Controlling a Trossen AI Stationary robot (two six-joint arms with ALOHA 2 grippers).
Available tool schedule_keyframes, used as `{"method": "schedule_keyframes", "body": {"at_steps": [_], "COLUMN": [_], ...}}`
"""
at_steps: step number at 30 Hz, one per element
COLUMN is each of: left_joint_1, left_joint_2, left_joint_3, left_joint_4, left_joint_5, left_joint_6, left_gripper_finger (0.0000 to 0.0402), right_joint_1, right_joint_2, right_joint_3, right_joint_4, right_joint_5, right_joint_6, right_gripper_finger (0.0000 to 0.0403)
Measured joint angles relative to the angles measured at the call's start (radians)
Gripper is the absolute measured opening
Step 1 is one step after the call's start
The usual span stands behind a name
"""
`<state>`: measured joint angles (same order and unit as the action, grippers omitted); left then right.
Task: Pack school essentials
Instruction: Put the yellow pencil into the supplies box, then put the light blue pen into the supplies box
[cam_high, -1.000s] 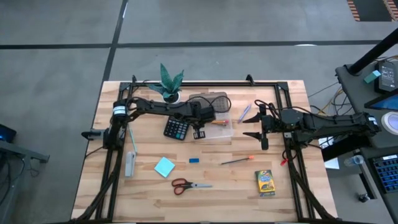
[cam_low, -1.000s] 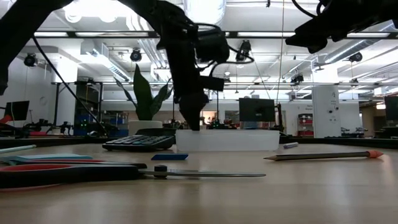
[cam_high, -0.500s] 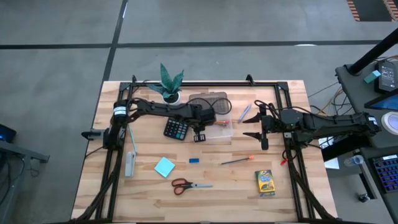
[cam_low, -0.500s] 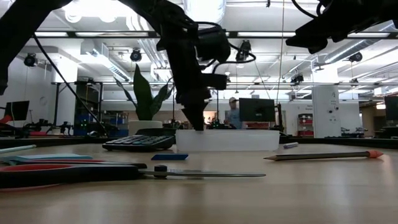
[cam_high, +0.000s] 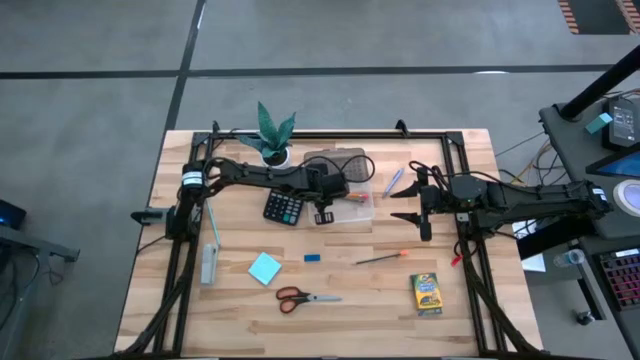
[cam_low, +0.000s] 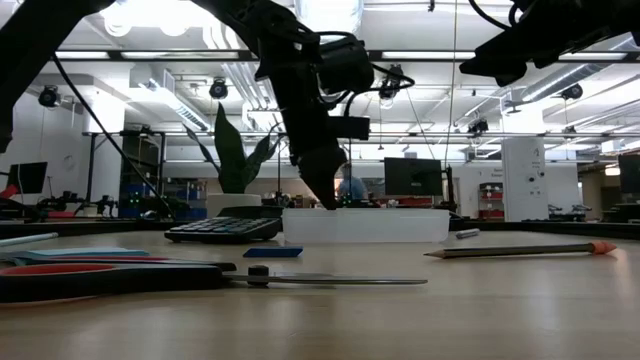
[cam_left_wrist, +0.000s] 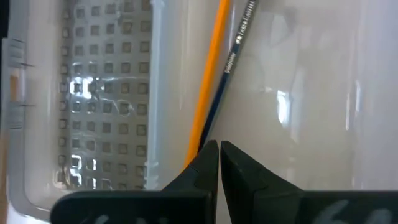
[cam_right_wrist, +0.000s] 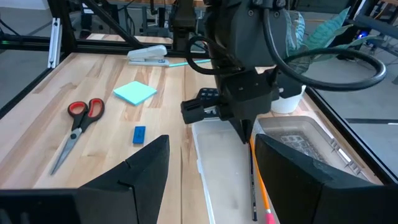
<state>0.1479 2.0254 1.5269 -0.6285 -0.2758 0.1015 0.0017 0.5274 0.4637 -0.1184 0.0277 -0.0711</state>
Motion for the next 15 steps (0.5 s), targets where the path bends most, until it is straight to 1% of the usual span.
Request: {"method": "schedule_keyframes", "body": {"at_steps": [4, 8, 10, 15], "left_joint_1": [-0.026, -0.075, -0.097, -0.161], "left_joint_2": [-0.033, -0.112, -0.152, -0.245], "left_joint_3": [0.013, 0.01, 0.005, 0.002], "left_joint_4": [0.015, 0.056, 0.044, 0.064], "left_joint_5": [-0.009, -0.02, -0.028, -0.057], "left_joint_6": [-0.014, -0.007, -0.006, 0.041], "left_gripper_finger": [0.0001, 0.0001, 0.0001, 0.0001], "right_joint_1": [0.0, 0.0, 0.0, 0.0], "right_joint_2": [0.0, 0.0, 0.0, 0.005], "right_joint_3": [0.0, 0.0, 0.0, 0.0], "right_joint_4": [-0.003, -0.005, -0.005, -0.007], "right_joint_5": [0.0, 0.0, 0.004, 0.088], "right_joint_6": [-0.008, 0.001, 0.017, 0.088], "right_gripper_finger": [0.0226, 0.0226, 0.0226, 0.0226]}}
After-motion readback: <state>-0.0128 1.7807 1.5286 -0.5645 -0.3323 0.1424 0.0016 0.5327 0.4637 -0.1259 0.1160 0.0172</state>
